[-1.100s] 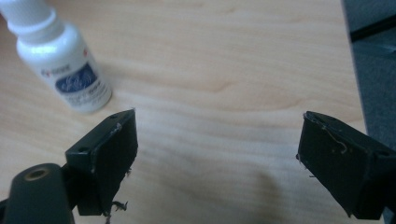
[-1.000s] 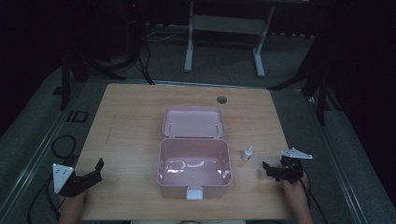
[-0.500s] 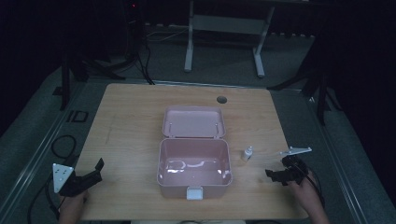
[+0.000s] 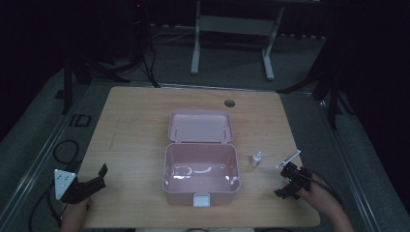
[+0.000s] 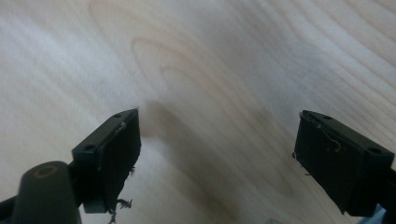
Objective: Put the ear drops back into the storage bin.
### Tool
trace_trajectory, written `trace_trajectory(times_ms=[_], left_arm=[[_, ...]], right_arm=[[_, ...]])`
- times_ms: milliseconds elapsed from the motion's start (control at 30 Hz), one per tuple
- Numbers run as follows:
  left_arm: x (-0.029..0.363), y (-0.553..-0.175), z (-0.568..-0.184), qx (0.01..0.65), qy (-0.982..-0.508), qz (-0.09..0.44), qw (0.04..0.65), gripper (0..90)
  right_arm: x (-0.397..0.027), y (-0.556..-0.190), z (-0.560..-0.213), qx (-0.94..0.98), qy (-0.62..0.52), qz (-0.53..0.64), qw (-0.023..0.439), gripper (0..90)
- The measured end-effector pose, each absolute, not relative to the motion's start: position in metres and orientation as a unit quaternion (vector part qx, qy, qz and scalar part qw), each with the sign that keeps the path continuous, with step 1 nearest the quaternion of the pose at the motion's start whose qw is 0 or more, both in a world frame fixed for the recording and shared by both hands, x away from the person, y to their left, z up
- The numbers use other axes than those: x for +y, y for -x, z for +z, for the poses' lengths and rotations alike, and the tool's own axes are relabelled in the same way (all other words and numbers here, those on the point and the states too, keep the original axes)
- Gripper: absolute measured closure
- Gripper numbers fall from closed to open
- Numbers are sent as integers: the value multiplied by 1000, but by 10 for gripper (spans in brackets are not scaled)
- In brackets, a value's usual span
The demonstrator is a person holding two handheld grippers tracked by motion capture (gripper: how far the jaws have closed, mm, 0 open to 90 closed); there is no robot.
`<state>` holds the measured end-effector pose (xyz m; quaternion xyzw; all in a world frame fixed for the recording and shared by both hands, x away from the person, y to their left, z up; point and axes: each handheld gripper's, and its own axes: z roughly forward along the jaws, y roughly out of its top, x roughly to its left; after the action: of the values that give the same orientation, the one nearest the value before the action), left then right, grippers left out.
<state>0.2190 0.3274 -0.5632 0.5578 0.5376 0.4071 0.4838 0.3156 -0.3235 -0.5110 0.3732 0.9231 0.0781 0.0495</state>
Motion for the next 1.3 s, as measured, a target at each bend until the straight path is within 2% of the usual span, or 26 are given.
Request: trace_trajectory(times_ms=[233, 367, 567, 900, 1300], left_arm=[[328, -219, -563, 538, -557, 406, 484, 4], [328, -219, -563, 538, -558, 406, 485, 4], [328, -219, -563, 538, -557, 405, 486, 4], [328, -219, -563, 539, -558, 405, 485, 4], [328, -219, -563, 538, -559, 405, 484, 4]], right_arm=[[-318, -317, -504, 935, -351, 41, 16, 155], [-314, -322, -500, 937, -349, 1, -27, 146], [-311, -330, -497, 933, -351, -46, -67, 125], [-307, -350, -497, 935, -348, -27, -64, 120], [-280, -385, -488, 929, -367, 16, -46, 125]])
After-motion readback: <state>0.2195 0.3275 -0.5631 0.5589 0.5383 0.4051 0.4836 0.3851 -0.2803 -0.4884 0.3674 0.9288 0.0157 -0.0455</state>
